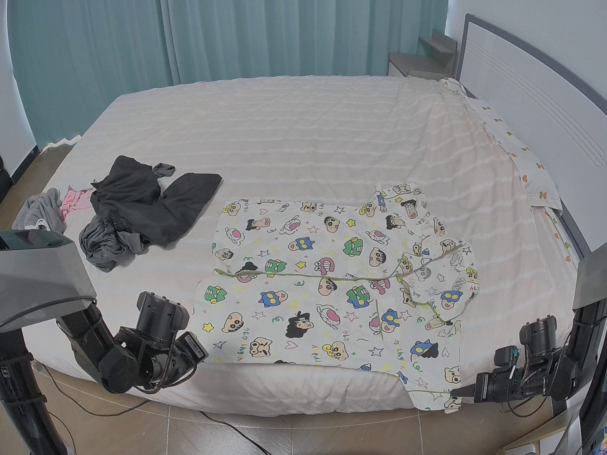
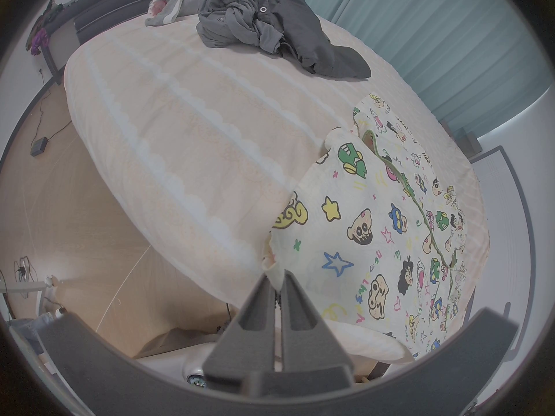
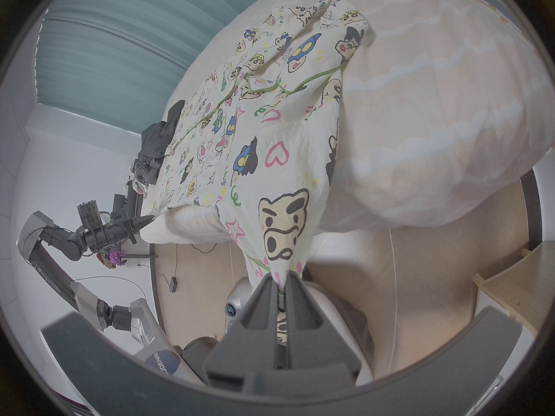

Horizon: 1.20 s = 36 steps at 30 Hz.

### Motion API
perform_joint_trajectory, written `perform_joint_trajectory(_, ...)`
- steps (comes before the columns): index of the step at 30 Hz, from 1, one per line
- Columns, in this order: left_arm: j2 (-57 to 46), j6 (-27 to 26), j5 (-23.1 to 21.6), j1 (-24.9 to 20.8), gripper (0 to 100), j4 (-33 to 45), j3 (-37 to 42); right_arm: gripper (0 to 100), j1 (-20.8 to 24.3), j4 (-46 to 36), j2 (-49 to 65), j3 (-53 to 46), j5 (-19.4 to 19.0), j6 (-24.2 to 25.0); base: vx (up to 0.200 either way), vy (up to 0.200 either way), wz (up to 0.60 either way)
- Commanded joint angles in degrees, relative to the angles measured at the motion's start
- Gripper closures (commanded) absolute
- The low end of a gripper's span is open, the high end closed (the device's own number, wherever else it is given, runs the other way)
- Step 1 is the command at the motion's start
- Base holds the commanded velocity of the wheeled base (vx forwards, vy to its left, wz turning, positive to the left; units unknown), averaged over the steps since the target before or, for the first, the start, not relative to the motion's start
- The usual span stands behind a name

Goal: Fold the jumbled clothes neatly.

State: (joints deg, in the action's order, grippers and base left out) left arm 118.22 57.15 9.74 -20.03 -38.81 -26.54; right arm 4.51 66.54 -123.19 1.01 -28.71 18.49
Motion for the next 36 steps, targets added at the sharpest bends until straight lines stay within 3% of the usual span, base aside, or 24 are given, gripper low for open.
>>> perform_joint_trajectory(1,-1.2,0.1,0.0,-0.6,100,0.0,1.9,100,-0.1,-3.1,3.7,-1.0,-0.1,-1.4,0.000,0.000,0.00)
perform_joint_trajectory(26,-6.4,4.3,-0.1,-5.2,100,0.0,11.0,100,-0.6,-17.1,9.7,-1.0,-0.2,-2.8,0.000,0.000,0.00)
perform_joint_trajectory(36,-13.5,3.8,0.3,-4.6,100,1.7,5.4,100,-2.8,-7.6,16.1,-0.2,-2.7,-1.3,0.000,0.000,0.00)
